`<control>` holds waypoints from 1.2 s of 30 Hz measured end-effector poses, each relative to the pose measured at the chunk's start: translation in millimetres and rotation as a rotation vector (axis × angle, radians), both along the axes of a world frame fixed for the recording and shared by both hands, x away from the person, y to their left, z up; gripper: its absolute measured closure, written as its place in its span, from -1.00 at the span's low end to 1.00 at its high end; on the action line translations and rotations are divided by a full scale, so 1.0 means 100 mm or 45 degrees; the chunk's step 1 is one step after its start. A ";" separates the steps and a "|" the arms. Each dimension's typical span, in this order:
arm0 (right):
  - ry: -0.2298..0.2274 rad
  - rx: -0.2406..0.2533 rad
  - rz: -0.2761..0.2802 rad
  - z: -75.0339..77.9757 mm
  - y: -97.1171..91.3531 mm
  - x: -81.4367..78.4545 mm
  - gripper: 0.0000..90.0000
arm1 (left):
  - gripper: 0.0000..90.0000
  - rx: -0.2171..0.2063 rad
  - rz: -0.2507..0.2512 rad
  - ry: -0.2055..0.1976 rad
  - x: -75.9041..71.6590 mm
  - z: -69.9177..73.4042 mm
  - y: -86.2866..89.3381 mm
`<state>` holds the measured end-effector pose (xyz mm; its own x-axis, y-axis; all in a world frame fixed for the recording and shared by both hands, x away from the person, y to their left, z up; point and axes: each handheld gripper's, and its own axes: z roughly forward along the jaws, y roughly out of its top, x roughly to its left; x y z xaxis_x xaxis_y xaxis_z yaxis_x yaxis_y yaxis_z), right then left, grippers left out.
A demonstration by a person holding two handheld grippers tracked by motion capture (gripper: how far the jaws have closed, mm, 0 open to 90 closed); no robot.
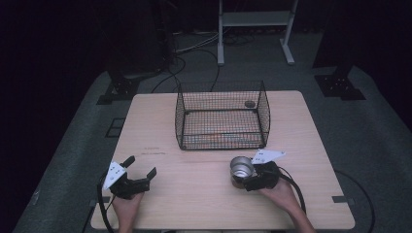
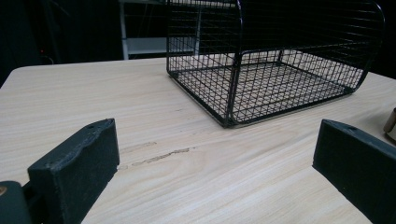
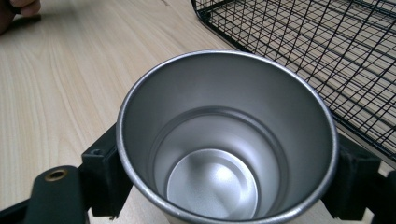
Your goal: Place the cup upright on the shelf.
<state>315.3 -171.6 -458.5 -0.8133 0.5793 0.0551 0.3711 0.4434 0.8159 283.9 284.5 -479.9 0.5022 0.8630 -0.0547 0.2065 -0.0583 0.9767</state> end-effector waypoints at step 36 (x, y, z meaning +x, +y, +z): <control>0.045 0.086 0.020 0.50 -0.17 0.04 -0.60 | -1.00 -0.002 -0.012 -0.002 0.01 0.00 0.00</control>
